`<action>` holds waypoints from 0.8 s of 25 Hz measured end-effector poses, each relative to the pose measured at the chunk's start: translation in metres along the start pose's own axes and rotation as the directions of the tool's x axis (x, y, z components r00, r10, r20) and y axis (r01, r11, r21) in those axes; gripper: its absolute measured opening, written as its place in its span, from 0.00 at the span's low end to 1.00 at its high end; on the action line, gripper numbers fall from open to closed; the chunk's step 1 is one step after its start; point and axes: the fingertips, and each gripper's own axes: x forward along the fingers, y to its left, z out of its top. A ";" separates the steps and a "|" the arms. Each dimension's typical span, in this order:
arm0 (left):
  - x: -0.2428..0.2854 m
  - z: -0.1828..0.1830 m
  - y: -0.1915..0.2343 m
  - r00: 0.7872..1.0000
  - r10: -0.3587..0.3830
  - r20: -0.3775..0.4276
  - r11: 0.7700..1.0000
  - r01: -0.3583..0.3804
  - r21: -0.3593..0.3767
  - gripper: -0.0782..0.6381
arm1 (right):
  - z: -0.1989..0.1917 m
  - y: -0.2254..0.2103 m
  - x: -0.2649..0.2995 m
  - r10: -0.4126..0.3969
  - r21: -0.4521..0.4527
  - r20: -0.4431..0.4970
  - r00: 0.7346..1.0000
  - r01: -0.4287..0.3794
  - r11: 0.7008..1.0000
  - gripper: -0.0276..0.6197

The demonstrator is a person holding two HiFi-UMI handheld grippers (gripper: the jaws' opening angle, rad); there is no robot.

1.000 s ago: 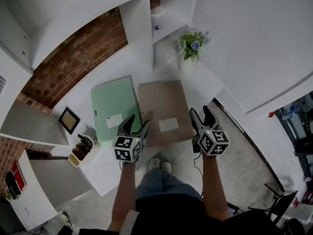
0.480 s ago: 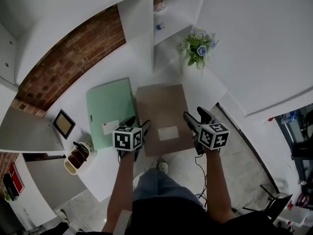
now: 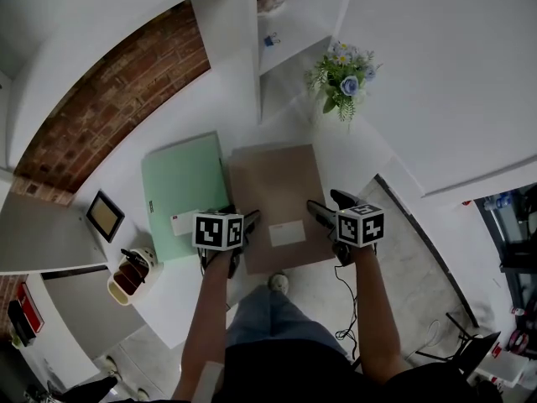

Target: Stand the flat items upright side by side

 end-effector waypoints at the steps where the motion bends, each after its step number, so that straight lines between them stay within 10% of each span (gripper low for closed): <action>1: 0.001 0.000 0.001 1.000 0.000 -0.007 1.000 0.000 -0.004 0.51 | -0.002 0.000 0.003 0.007 0.001 -0.015 1.000 -0.007 1.000 0.53; 20: 0.013 0.001 0.001 0.996 -0.009 -0.086 1.000 0.008 -0.022 0.52 | -0.022 -0.001 0.035 0.099 0.052 -0.153 0.983 -0.092 0.994 0.55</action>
